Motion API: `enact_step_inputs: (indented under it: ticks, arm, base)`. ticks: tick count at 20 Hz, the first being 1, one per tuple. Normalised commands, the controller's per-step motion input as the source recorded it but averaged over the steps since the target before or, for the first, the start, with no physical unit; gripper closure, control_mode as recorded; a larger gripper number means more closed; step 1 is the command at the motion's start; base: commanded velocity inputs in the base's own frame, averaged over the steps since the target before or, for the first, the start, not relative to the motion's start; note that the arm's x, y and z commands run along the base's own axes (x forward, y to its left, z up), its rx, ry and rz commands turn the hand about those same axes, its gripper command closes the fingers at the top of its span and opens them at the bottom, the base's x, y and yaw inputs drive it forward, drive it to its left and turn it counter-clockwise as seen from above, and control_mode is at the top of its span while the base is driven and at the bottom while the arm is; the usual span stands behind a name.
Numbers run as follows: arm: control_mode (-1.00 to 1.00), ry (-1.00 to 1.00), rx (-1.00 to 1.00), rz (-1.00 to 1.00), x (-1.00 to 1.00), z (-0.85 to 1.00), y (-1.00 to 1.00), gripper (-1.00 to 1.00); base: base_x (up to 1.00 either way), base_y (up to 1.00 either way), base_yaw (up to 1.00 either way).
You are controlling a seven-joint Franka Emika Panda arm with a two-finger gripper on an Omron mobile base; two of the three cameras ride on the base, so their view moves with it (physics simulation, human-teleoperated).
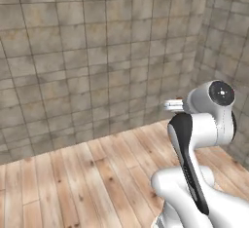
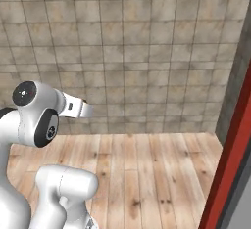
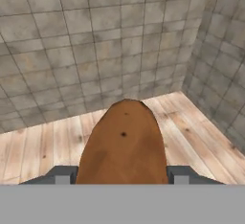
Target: Pick potato from the fridge and place it on the plate on the counter.
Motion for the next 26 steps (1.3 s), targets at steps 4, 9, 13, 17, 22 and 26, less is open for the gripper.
enact_step_inputs:
  ticks: [4, 9, 13, 17, 22, 26]
  arm:
    - [1.0, 0.0, 0.0, 0.0, 0.0, 0.0, 0.0, 1.0]
    - [1.0, 0.0, 0.0, 0.0, 0.0, 0.0, 0.0, 1.0]
    - [1.0, 0.0, 0.0, 0.0, 0.0, 0.0, 0.0, 1.0]
    - [1.0, 0.0, 0.0, 0.0, 0.0, 0.0, 0.0, 1.0]
    - [1.0, 0.0, 0.0, 0.0, 0.0, 0.0, 0.0, 1.0]
    - [1.0, 0.0, 0.0, 0.0, 0.0, 0.0, 0.0, 1.0]
  base:
    - [0.27, 0.23, 0.44]
    - [0.32, 0.23, 0.45]
    - [0.42, 0.2, 0.44]
    - [0.48, 0.14, 0.43]
    - [0.49, 0.08, 0.41]
    - [0.52, 0.06, 0.4]
